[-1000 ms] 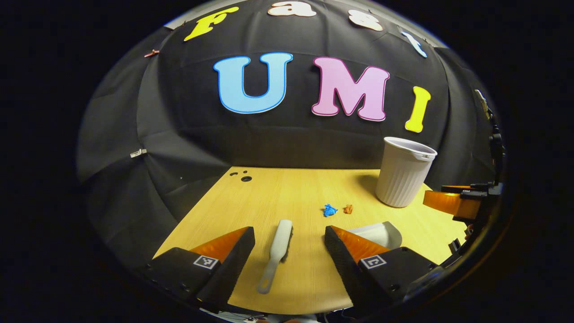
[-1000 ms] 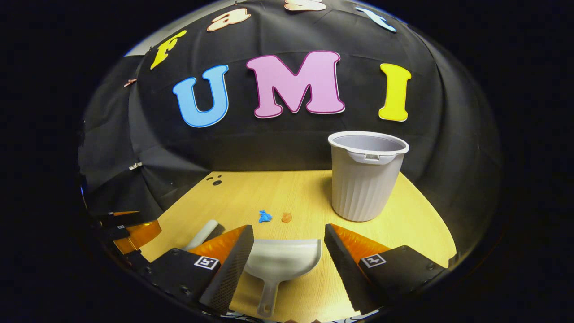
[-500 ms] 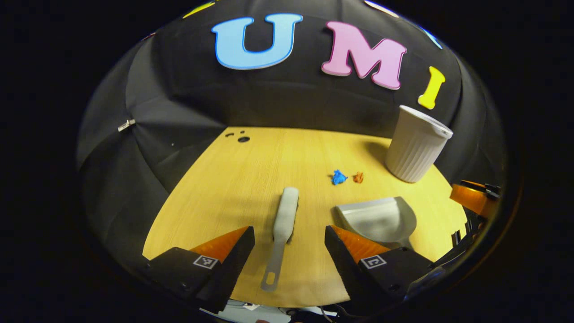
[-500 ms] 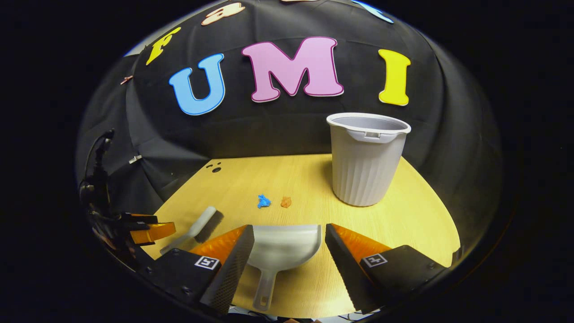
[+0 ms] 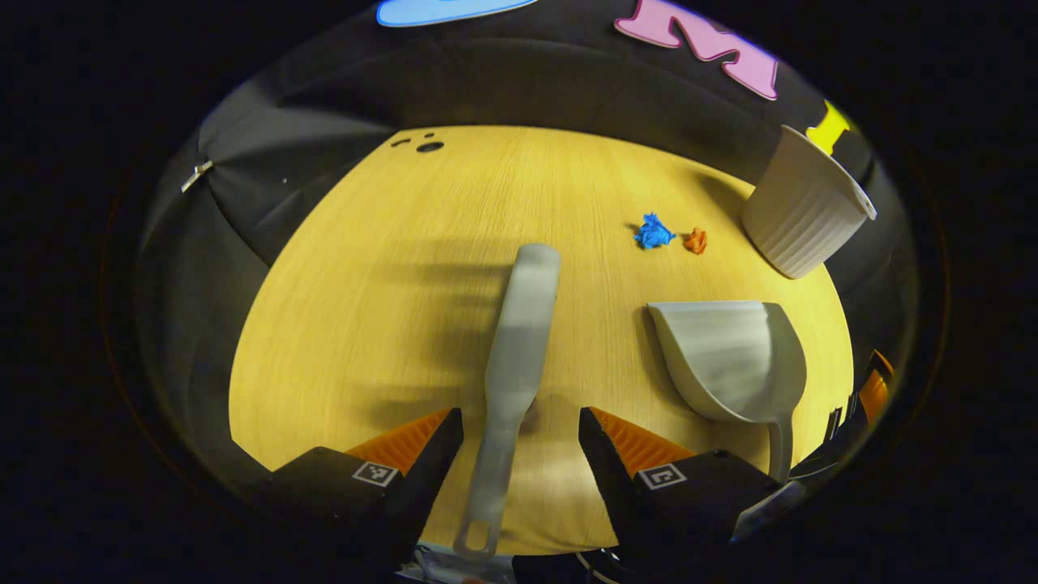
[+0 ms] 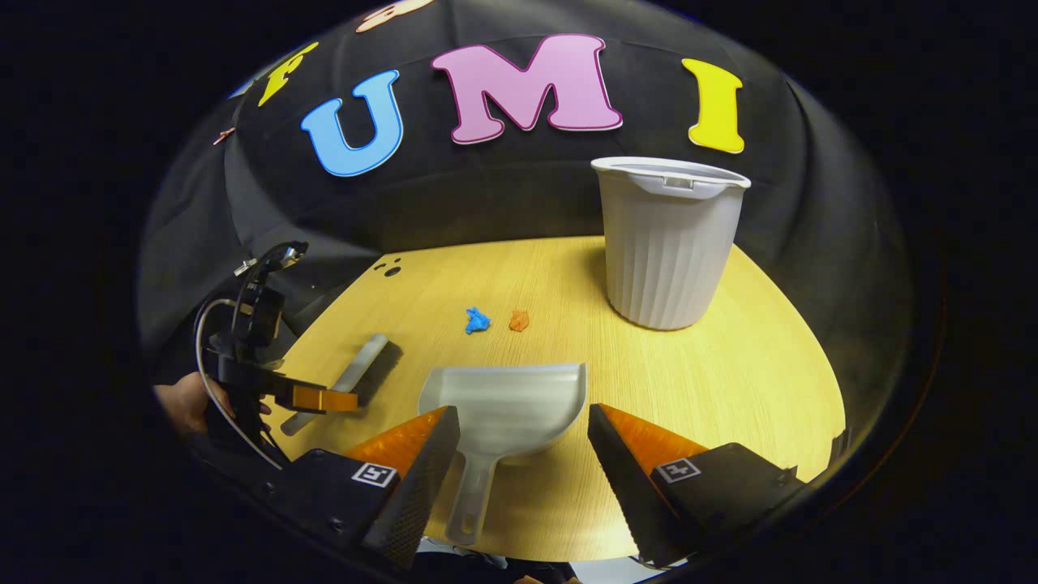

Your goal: Pick up the small broom and dustpan from the desktop, sweep the trash into the dustpan with the broom, and then empty the trash into the garbage bin.

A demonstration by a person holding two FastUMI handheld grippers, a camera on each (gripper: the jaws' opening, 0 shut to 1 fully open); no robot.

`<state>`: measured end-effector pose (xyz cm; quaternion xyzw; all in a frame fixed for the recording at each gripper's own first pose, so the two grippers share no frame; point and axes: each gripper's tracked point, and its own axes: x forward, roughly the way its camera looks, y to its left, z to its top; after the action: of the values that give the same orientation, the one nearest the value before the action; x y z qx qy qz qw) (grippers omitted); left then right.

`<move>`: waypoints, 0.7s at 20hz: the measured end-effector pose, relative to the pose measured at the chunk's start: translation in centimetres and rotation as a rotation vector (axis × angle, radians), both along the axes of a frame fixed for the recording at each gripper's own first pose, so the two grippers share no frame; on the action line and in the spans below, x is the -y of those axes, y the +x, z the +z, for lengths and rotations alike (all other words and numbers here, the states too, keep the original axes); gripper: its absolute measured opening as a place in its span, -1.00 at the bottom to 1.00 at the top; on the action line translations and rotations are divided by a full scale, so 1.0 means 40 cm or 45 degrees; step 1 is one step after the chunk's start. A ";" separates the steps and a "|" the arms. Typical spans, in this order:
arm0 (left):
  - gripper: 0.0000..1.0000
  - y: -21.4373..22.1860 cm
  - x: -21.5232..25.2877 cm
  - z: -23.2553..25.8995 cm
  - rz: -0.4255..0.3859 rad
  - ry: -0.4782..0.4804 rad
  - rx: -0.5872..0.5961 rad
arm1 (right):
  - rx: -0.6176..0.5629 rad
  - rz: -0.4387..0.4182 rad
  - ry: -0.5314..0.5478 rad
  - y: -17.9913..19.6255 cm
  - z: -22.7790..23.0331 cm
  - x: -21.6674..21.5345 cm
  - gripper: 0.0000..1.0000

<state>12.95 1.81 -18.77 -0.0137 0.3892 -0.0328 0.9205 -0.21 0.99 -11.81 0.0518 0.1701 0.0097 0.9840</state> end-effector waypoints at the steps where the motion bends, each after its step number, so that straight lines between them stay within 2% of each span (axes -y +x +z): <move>1: 0.83 0.011 -0.002 -0.007 -0.001 0.021 -0.008 | -0.013 -0.001 0.006 -0.005 -0.008 0.002 0.98; 8: 0.75 0.051 0.004 -0.054 -0.008 0.108 -0.061 | -0.071 -0.001 0.026 -0.007 -0.044 0.004 0.98; 14: 0.25 0.050 -0.004 -0.077 0.011 0.071 -0.045 | -0.106 0.003 0.023 -0.003 -0.059 0.003 0.99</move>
<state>14.95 1.96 -21.86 0.0096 0.4062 -0.0176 0.9136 -0.33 0.86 -14.16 0.0608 0.2109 0.0102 0.9756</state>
